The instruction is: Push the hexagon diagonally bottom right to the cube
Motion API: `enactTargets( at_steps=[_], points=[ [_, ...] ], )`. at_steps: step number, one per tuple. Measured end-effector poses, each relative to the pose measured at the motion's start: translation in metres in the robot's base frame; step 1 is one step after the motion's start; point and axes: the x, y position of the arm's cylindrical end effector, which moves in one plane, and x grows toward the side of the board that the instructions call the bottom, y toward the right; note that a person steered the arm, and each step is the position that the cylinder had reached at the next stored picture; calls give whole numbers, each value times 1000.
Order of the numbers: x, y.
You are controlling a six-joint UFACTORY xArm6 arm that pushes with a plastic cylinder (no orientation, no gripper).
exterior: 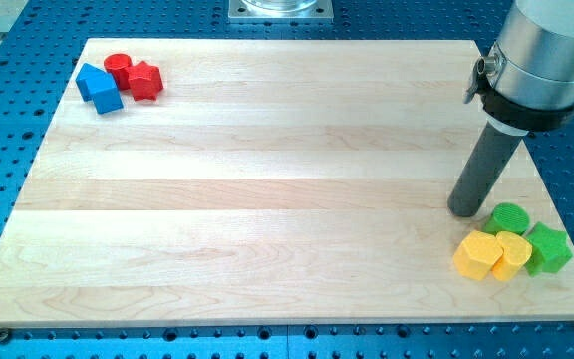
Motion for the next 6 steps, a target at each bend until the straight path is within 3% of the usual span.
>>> enactTargets(
  at_steps=[1,2,3,4,5,6],
  points=[
    [-9,5],
    [-77,14],
    [-89,67],
    [-17,142],
    [67,145],
    [111,132]
  ],
)
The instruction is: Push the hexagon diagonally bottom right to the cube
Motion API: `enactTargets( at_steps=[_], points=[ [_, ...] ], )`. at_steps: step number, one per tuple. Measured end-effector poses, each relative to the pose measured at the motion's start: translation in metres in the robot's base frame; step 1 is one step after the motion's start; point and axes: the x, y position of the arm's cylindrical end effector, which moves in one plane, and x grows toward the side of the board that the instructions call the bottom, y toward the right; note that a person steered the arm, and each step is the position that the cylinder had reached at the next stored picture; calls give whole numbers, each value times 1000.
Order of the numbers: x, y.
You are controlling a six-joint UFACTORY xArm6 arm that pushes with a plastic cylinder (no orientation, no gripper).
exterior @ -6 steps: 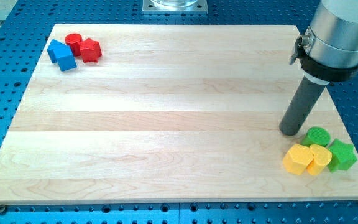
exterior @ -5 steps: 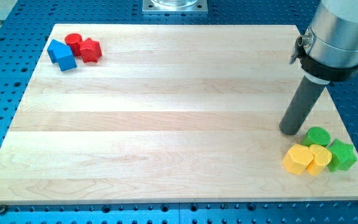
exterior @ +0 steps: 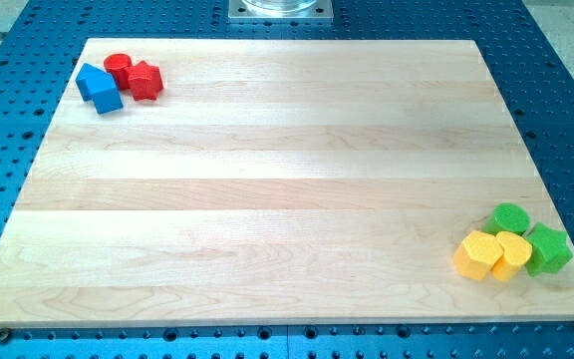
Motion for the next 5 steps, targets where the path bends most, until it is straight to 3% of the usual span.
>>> enactTargets(
  at_steps=[2,3,4,5],
  points=[
    [1,-91],
    [-1,-94],
    [-49,-94],
    [-49,-97]
  ],
)
